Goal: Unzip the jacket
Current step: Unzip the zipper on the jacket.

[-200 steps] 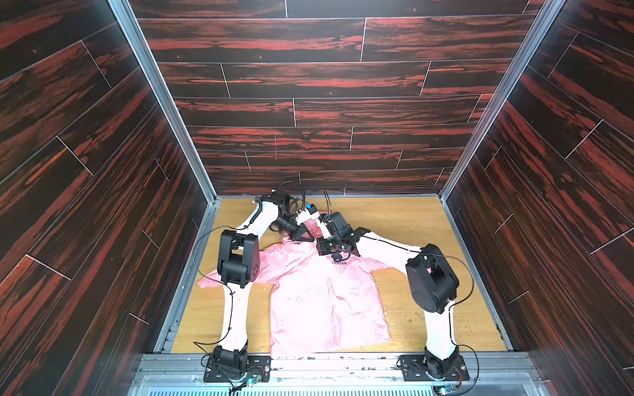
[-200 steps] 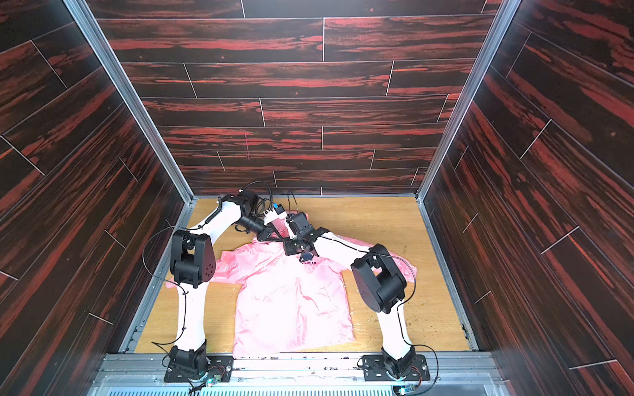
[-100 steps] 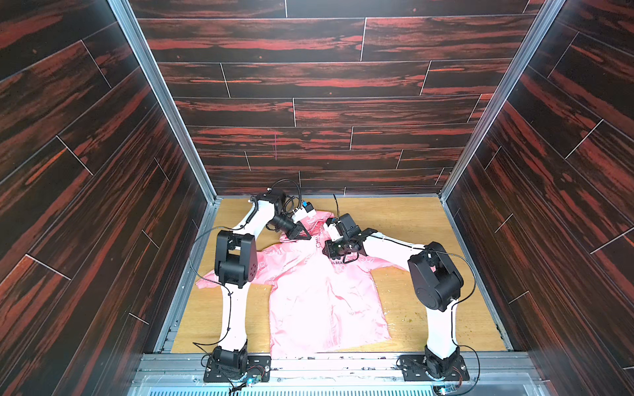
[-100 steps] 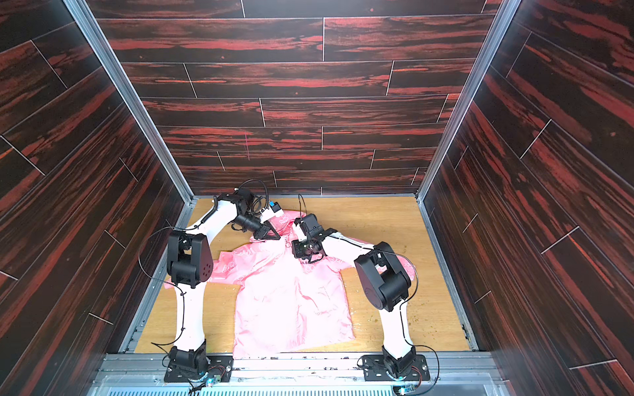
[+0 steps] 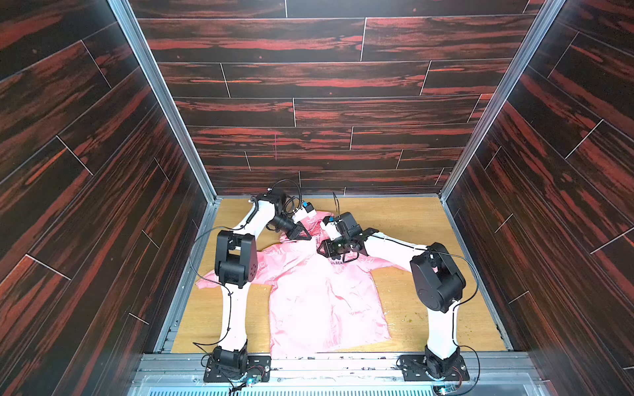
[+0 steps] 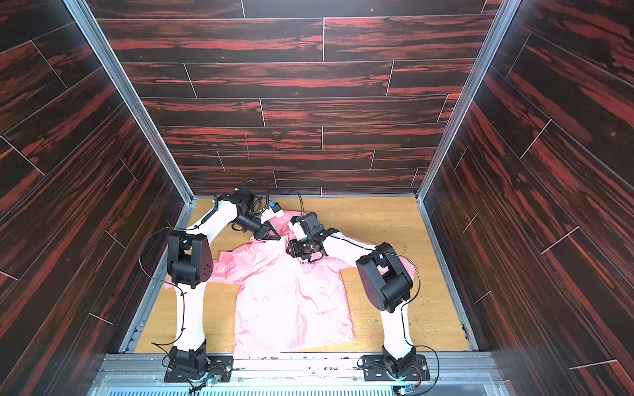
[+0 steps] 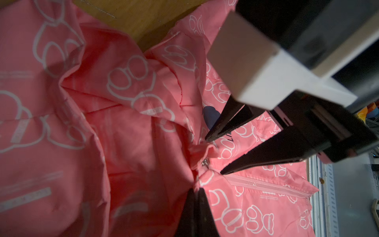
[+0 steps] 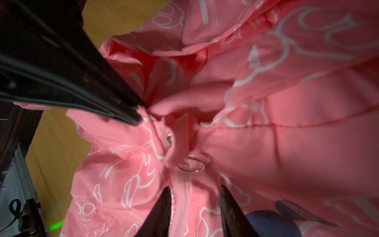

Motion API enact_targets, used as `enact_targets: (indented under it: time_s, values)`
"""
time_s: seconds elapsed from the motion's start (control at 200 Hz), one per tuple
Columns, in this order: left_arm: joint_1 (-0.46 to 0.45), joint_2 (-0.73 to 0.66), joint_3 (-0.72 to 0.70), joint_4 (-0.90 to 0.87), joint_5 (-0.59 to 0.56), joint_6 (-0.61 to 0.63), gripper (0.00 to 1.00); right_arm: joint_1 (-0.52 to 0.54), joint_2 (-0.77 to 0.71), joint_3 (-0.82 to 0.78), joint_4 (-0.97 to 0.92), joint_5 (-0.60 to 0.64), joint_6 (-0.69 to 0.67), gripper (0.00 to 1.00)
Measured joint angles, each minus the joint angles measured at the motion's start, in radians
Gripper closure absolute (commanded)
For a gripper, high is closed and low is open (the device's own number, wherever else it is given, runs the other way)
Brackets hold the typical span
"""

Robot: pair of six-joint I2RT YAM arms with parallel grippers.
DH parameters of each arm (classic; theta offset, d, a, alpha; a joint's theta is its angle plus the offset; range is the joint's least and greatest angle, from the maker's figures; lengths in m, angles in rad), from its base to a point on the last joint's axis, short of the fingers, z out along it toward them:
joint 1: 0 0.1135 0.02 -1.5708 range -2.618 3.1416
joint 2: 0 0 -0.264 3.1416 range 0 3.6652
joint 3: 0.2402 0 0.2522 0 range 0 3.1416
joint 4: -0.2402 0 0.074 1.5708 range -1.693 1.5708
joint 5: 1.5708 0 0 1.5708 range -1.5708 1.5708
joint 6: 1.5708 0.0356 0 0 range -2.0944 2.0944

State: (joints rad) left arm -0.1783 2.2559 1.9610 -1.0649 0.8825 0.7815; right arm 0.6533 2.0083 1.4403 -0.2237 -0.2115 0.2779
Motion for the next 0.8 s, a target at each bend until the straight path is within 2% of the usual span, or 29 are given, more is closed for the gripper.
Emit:
enact_targets:
  time_s: [0.296,0.431,0.636,0.797]
  values:
    - [0.0,-0.009,-0.016,0.0,0.0,0.0,1.0,-0.06,0.009,0.103,0.001,-0.101,-0.046,0.57]
    - [0.0,-0.013,-0.016,0.0,0.0,0.0,1.0,-0.076,0.036,0.115,0.025,-0.229,-0.074,0.6]
    - [0.0,-0.015,-0.016,0.0,0.0,0.001,1.0,-0.117,0.052,0.036,0.109,-0.451,-0.09,0.62]
    - [0.0,-0.022,-0.026,0.0,0.0,0.005,1.0,-0.153,0.076,0.023,0.154,-0.569,-0.101,0.62]
